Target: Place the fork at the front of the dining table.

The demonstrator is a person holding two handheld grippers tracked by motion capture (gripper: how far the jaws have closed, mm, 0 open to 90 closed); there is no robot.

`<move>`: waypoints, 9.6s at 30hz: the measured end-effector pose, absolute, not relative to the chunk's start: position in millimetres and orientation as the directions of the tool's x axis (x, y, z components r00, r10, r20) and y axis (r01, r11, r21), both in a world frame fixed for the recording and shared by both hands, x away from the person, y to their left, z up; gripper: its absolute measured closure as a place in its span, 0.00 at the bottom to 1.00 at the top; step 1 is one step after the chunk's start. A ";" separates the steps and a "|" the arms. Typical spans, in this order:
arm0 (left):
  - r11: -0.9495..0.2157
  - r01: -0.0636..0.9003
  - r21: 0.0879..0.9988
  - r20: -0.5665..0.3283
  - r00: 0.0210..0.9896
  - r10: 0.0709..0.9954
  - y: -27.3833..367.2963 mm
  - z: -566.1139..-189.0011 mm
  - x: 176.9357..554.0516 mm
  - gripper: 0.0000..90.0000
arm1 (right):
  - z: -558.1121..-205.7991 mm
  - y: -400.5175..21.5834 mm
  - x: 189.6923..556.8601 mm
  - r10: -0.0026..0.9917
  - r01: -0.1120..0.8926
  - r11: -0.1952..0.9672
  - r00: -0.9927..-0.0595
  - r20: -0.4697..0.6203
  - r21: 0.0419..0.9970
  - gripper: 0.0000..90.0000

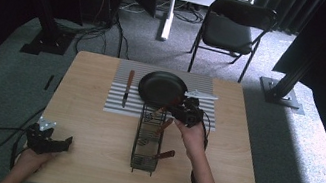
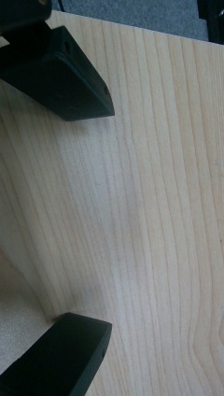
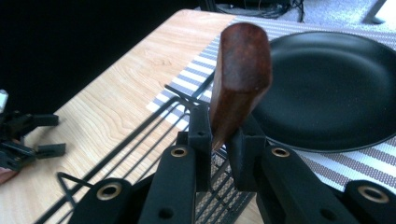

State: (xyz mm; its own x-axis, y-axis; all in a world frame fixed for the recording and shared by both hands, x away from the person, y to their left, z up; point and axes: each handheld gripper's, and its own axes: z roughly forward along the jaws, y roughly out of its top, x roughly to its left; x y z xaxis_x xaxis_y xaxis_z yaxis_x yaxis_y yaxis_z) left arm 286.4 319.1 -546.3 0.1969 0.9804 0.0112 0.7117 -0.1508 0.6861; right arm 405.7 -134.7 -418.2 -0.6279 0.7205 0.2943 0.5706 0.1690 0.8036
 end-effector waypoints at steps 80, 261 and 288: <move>-0.151 0.712 0.686 0.011 0.197 0.980 319.1 -546.3 286.3 0.01 | -395.2 -242.2 405.7 0.901 0.559 0.106 -0.403 0.158 0.823 0.90; -0.150 0.712 0.686 0.011 0.197 0.980 319.2 -546.3 286.4 0.01 | -530.7 -261.5 374.3 0.948 0.669 0.056 -0.268 0.171 0.741 0.14; -0.150 0.712 0.686 0.011 0.197 0.980 319.2 -546.3 286.4 0.01 | -543.6 -285.5 313.5 0.976 0.632 0.097 -0.213 0.053 0.769 0.14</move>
